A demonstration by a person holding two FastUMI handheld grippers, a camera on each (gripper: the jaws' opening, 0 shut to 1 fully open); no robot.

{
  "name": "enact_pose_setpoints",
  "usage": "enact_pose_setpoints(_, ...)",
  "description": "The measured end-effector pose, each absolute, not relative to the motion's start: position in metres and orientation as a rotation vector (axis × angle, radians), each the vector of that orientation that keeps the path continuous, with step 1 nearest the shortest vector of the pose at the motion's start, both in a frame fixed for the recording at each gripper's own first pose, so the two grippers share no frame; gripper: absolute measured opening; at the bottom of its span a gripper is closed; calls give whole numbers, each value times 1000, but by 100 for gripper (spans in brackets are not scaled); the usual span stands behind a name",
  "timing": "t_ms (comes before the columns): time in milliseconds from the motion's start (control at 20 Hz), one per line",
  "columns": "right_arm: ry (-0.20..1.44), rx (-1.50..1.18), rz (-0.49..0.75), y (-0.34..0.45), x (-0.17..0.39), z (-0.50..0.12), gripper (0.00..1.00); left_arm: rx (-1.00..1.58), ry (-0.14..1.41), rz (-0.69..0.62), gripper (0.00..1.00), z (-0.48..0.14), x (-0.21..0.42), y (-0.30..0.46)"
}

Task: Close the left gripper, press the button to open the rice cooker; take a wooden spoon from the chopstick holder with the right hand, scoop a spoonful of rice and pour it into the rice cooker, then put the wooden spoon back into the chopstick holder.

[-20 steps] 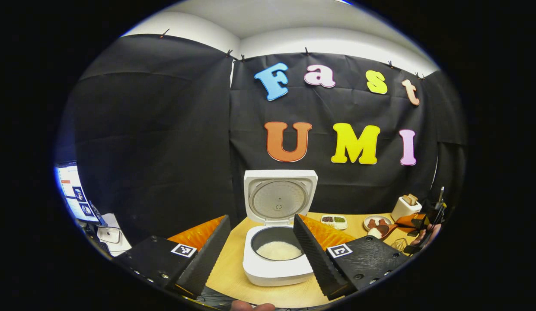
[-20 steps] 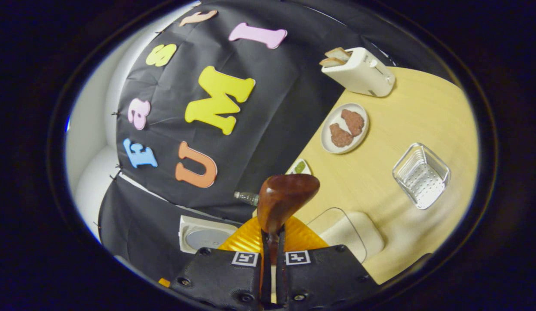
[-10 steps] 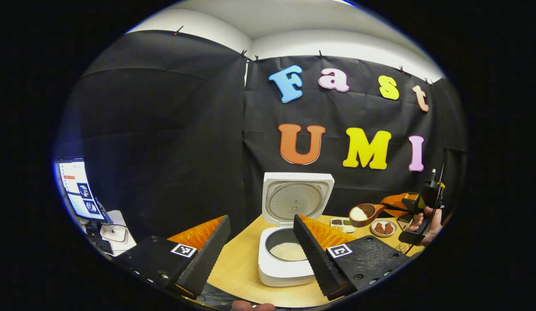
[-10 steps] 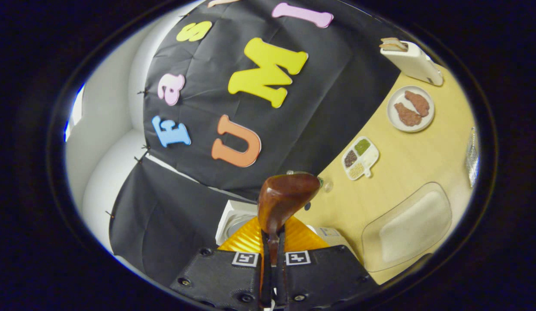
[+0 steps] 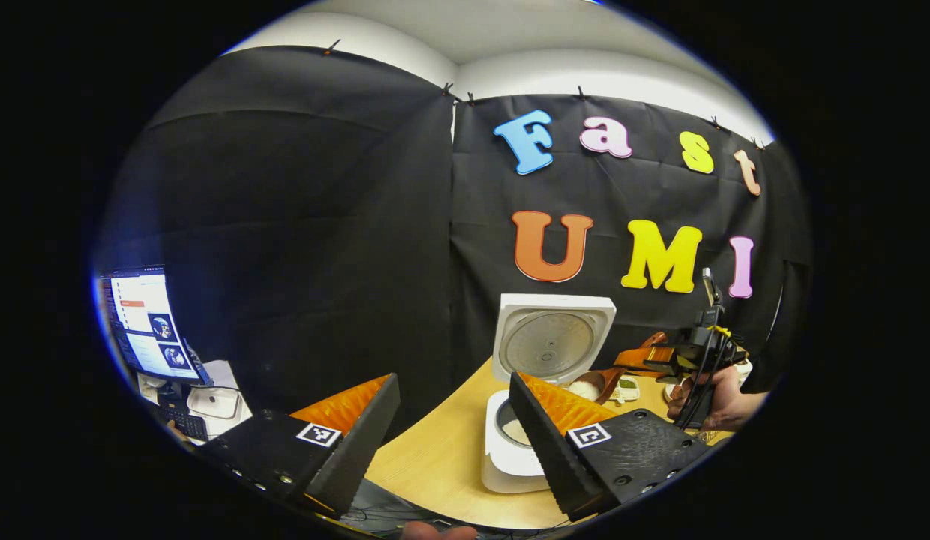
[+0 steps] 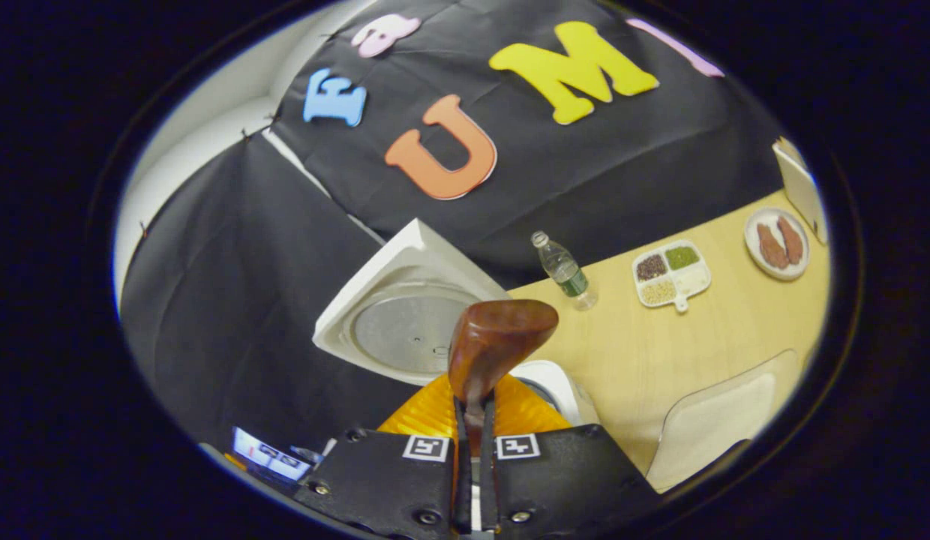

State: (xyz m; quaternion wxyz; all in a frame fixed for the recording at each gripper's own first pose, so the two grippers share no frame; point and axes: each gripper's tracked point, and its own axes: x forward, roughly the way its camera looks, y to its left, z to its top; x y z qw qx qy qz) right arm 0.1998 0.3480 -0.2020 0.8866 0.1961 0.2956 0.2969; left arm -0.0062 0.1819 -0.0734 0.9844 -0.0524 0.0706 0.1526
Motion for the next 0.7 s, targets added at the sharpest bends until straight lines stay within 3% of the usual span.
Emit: enact_pose_setpoints(700, 374, -196, 689, 389, 184, -186, 10, -125, 104, 302, 94, -74, -12, 204)
